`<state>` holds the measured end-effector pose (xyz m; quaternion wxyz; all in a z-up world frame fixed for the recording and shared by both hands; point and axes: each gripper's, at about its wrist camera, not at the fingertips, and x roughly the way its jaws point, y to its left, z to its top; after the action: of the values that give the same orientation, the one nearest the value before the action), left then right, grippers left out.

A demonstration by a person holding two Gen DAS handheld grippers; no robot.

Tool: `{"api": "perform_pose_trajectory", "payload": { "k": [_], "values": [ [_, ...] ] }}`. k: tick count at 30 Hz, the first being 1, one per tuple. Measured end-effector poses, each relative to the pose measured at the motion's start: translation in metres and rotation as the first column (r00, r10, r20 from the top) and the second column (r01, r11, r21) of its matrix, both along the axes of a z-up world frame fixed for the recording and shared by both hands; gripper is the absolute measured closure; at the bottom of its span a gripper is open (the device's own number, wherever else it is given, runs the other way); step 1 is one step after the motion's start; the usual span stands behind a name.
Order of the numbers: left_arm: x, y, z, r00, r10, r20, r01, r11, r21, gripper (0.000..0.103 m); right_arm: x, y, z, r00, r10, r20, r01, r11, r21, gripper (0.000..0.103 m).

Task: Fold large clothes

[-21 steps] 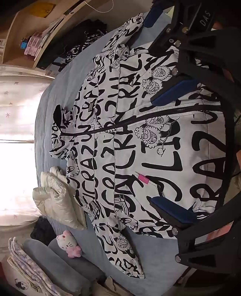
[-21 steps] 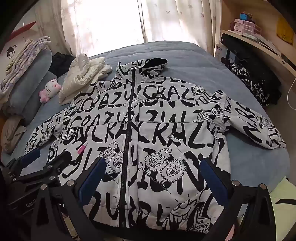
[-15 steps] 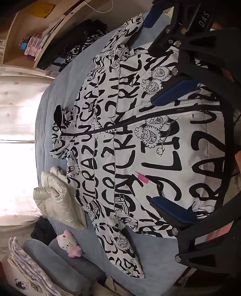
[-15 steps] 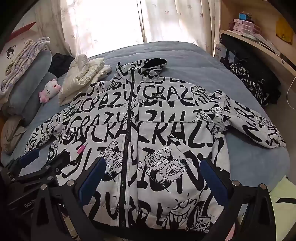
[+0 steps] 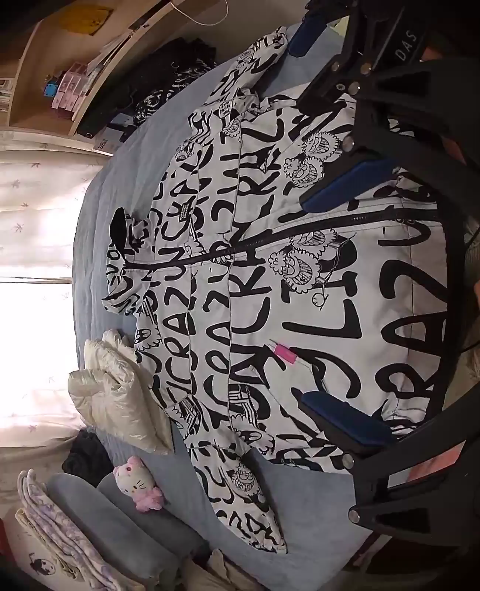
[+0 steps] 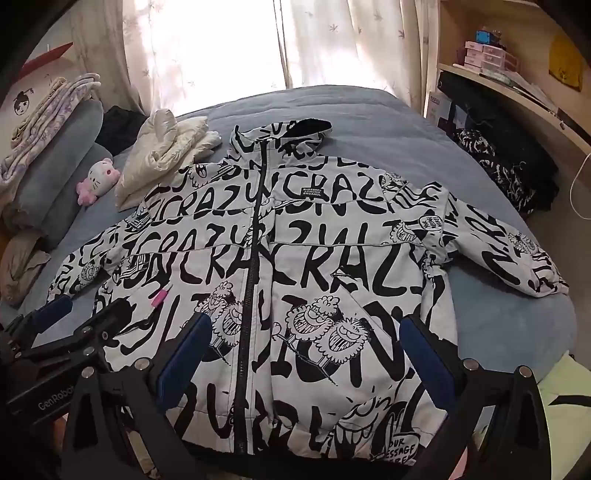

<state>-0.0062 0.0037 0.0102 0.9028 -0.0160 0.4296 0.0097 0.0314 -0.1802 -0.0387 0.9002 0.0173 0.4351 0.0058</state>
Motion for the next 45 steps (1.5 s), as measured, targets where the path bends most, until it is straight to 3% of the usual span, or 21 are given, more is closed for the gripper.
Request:
{"api": "perform_pose_trajectory", "payload": {
  "k": [13, 18, 45],
  "values": [
    [0.001, -0.004, -0.008, 1.000, -0.010, -0.013, 0.010, 1.000, -0.020, 0.008, -0.003, -0.009, -0.011, 1.000, 0.005, 0.012, -0.006, 0.999, 0.040, 0.000],
    [-0.001, -0.005, -0.010, 1.000, -0.015, -0.009, 0.014, 1.000, -0.019, 0.008, -0.003, -0.009, -0.012, 1.000, 0.008, 0.000, -0.008, 0.998, 0.057, 0.009],
    [-0.001, -0.015, -0.010, 0.999, -0.037, 0.014, 0.037, 0.999, -0.031, 0.008, -0.010, -0.020, 0.003, 0.998, 0.025, 0.061, -0.030, 0.996, 0.082, 0.019]
  ]
}}
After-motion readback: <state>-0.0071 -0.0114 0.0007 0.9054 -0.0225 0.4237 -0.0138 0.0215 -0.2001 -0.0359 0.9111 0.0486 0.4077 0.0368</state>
